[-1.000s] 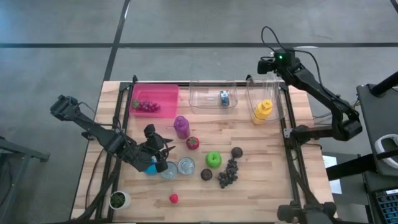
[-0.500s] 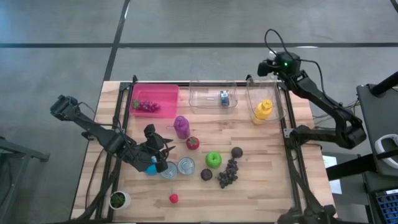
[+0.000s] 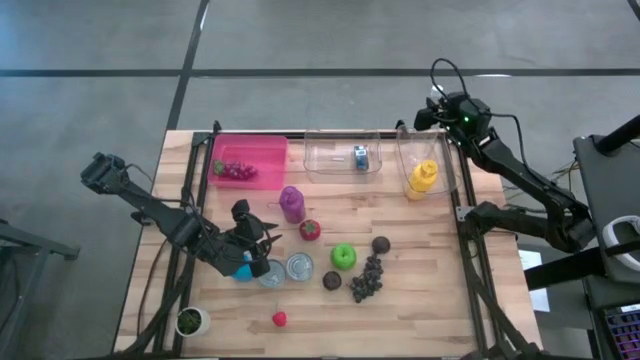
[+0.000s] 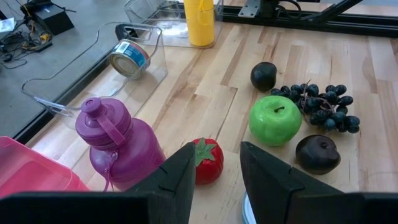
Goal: Pick & Place Food Item
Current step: Adjust the transparent water bottle in the right transparent bin
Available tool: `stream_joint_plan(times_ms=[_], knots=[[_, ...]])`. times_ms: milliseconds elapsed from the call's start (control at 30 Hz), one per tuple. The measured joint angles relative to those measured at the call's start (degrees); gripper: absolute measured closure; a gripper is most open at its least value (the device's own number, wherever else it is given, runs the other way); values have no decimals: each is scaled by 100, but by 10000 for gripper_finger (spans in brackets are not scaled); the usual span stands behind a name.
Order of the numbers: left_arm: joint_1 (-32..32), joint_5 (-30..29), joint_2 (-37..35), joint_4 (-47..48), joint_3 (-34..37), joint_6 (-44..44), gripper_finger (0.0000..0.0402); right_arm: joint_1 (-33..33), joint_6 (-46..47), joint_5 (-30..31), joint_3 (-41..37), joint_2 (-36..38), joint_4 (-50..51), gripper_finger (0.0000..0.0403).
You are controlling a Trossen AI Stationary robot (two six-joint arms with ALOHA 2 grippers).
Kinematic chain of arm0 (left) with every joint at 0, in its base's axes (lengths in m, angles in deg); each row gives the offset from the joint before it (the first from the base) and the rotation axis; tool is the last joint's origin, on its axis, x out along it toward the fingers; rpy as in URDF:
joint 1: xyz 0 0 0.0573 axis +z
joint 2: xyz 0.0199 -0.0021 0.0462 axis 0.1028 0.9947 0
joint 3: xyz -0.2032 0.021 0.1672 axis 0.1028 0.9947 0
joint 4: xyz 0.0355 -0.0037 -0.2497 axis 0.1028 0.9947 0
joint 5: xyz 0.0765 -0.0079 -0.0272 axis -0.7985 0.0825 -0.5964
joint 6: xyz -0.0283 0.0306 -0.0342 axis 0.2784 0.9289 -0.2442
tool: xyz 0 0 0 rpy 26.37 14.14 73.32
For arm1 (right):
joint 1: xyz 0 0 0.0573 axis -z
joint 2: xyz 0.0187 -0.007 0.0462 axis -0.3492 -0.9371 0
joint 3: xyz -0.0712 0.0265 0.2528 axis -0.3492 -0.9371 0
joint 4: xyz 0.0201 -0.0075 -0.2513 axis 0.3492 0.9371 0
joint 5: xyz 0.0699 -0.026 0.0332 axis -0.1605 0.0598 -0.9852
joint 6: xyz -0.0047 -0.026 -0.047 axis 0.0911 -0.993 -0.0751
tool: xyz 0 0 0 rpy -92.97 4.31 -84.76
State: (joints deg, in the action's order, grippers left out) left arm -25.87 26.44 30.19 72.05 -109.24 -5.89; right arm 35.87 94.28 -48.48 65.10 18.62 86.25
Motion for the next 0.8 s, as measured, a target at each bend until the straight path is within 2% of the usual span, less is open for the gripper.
stream_joint_plan(times_ms=[200, 800], knots=[[1, 0, 0, 0, 0, 0, 272, -98, 2, 14, -351, 293, -231, 249], [0, 0, 0, 0, 0, -1, 275, -510, -327, 203, -348, 1129, 213, 245]])
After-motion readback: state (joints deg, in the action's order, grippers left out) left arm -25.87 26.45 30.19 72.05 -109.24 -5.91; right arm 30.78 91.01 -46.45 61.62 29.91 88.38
